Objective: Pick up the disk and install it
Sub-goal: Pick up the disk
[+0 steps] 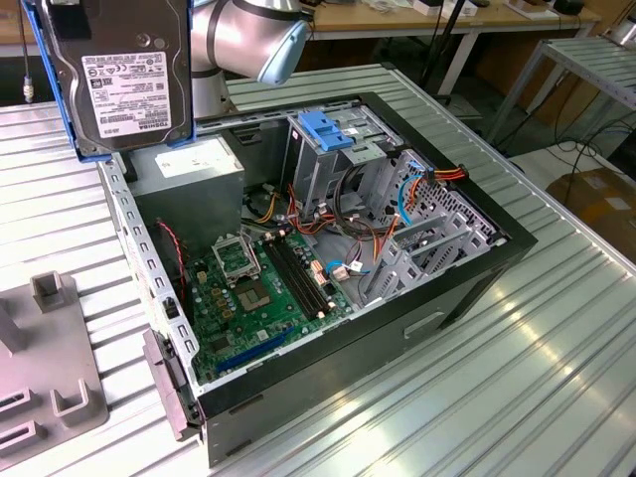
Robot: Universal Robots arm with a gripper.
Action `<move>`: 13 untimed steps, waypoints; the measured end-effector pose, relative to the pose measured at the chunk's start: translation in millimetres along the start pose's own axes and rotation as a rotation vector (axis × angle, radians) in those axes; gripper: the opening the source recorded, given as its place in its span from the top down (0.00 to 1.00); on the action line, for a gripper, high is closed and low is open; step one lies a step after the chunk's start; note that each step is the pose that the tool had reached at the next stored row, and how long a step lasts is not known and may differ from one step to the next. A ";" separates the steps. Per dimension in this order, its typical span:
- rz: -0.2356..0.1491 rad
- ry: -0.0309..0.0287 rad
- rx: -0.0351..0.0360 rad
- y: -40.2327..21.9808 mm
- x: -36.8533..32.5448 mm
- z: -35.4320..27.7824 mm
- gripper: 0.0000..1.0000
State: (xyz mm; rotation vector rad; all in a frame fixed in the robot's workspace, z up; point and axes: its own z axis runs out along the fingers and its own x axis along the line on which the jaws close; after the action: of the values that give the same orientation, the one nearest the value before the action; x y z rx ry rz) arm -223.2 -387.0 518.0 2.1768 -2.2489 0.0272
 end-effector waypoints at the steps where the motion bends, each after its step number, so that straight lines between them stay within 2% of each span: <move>1: 0.000 0.0000 0.0000 -2.7 -0.1 0.2 0.63; 3: 0.000 0.0001 0.0000 -8.4 -0.2 0.8 0.63; 13: 0.000 0.0006 0.0000 -25.7 -0.8 2.6 0.63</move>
State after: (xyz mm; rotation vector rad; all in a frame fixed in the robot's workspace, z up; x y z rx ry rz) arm -197.4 -387.1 515.5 2.1765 -2.2487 0.0278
